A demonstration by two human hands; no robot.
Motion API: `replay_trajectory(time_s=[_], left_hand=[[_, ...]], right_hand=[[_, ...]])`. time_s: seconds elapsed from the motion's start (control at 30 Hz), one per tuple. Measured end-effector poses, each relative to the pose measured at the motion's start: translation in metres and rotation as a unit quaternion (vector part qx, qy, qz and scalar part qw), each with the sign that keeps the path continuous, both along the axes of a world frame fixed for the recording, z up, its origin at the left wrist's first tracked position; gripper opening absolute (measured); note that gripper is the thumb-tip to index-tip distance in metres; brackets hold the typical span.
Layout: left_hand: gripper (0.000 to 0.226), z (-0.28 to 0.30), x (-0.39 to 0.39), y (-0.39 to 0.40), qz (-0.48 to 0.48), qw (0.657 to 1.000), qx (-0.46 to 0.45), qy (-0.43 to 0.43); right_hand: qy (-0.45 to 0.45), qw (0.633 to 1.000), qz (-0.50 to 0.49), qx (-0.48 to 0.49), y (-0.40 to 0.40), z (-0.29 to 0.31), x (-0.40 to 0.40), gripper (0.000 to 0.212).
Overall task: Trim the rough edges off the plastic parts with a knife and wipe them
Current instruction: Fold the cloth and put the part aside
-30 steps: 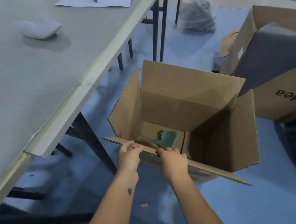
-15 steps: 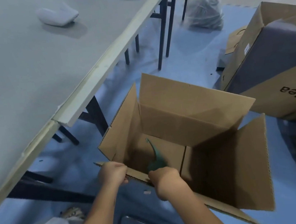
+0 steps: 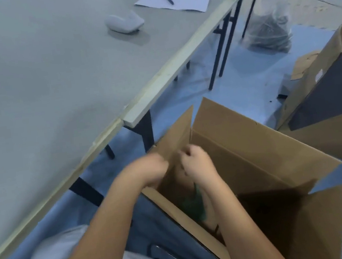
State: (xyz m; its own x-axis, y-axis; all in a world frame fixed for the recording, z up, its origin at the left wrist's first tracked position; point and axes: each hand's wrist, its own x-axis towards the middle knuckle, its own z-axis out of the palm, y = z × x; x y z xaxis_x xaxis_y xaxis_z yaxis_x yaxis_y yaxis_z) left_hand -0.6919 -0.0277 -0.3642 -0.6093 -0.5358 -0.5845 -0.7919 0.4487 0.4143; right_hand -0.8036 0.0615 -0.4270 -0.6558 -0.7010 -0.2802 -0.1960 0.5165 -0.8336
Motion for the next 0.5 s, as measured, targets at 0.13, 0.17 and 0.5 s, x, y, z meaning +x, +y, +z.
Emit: replay_trajectory(time_s=[0.13, 0.17, 0.5], left_hand=[[0.032, 0.097, 0.044, -0.023, 0.07, 0.969, -0.042, 0.234], [0.032, 0.116, 0.065, -0.028, 0.106, 0.951, -0.061, 0.285], [0.028, 0.154, 0.313, -0.054, 0.521, 0.71, -0.325, 0.345]], right_hand=[[0.025, 0.952, -0.002, -0.306, -0.05, 0.103, 0.045, 0.034], [0.011, 0.937, 0.026, -0.349, -0.066, 0.126, 0.065, 0.033], [-0.004, 0.819, 0.434, -0.374, -0.184, 0.2, 0.341, 0.038]])
